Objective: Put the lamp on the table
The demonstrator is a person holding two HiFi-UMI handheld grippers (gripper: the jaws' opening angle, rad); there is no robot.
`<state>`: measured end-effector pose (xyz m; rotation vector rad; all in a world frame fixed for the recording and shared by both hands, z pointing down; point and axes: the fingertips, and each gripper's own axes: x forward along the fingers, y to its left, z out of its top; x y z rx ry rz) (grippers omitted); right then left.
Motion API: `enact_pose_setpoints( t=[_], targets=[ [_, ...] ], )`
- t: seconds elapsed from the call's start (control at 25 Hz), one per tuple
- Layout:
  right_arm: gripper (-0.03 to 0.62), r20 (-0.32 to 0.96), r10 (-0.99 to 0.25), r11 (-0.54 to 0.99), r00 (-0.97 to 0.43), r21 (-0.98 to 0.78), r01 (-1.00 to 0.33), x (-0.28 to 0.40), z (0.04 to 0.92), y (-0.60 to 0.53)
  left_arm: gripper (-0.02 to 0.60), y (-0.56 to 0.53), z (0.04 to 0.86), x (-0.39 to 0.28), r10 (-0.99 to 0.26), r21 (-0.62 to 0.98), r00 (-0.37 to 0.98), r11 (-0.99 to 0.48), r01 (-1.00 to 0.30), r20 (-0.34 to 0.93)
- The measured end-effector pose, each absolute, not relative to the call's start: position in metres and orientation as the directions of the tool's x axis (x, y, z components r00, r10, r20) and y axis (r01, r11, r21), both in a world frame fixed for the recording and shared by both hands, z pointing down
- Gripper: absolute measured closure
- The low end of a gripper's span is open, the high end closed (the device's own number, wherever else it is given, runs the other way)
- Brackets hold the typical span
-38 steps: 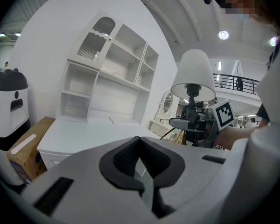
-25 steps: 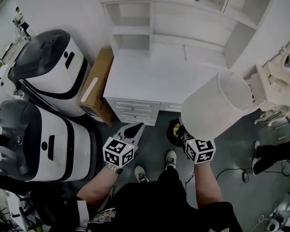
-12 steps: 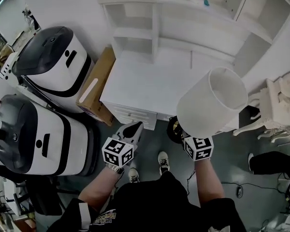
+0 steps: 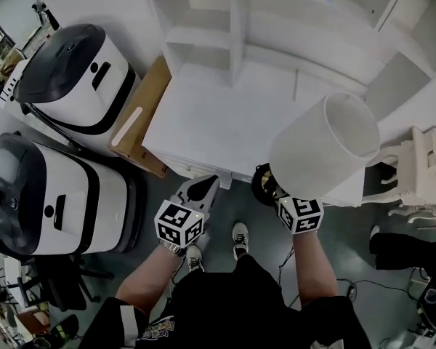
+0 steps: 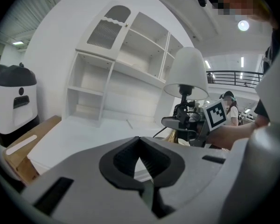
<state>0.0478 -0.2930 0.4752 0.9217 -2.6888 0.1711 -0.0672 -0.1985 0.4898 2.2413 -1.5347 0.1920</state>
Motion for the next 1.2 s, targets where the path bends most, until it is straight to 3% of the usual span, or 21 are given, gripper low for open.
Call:
enact_pose_setpoints(
  t=[1.2],
  targets=[
    [0.533, 0.323, -0.497, 0.847, -0.806, -0.021, -0.531, 0.023, 0.568, -0.453, 0.581, -0.282, 0.556, -0.047, -0.853, 0.304, 0.325, -0.208, -0.93, 0.408]
  ],
)
